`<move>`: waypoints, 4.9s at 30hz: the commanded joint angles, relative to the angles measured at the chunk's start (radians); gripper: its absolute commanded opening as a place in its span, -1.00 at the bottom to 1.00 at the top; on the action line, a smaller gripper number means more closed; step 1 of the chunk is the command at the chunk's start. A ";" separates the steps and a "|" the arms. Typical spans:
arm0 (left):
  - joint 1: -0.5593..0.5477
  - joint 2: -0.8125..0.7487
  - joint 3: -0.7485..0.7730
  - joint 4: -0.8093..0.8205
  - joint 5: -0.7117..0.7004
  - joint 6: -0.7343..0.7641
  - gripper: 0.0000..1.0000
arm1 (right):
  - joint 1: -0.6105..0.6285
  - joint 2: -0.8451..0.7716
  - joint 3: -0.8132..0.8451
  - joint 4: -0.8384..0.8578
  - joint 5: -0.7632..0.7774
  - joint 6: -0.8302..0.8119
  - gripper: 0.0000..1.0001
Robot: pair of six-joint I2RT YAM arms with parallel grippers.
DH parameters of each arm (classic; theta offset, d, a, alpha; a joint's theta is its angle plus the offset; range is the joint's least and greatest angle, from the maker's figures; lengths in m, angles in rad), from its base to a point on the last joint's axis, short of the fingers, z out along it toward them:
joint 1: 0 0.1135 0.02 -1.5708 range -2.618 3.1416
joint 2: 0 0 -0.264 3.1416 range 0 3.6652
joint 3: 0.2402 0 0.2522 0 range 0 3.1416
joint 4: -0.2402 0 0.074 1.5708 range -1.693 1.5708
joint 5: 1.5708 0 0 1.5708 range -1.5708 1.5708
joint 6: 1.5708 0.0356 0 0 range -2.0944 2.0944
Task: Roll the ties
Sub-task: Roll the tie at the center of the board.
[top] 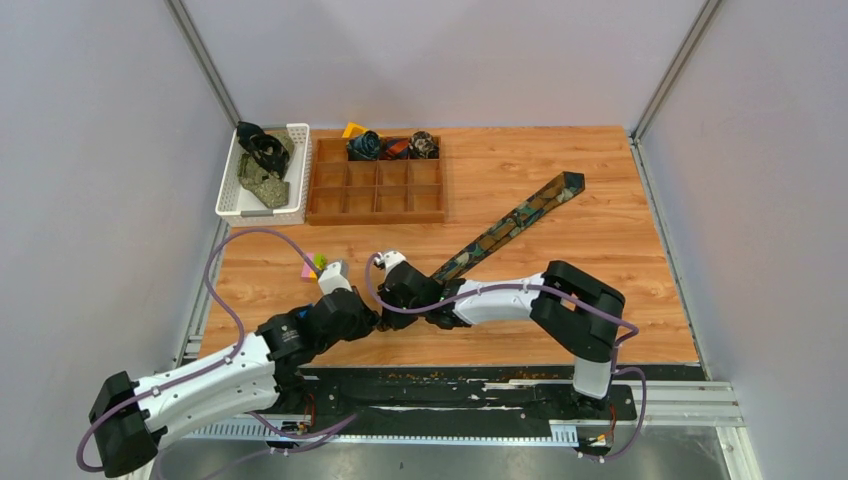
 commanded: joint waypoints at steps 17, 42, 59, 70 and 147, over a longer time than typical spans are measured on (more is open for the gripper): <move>0.005 0.248 0.136 0.166 -0.040 0.100 -1.00 | -0.061 -0.252 -0.072 -0.146 0.130 -0.047 -1.00; 0.048 0.538 0.133 0.407 0.022 0.085 -0.40 | -0.091 -0.338 -0.198 -0.133 0.113 -0.016 -1.00; 0.049 0.437 0.083 0.388 -0.011 0.038 -0.19 | -0.115 -0.316 -0.161 -0.062 -0.043 0.006 -0.96; 0.049 0.344 0.038 0.363 -0.051 0.039 -0.81 | -0.142 -0.271 -0.108 -0.049 -0.104 0.025 -0.73; 0.057 0.091 -0.090 0.291 -0.064 -0.166 0.04 | -0.211 -0.034 -0.150 0.108 -0.210 0.027 -1.00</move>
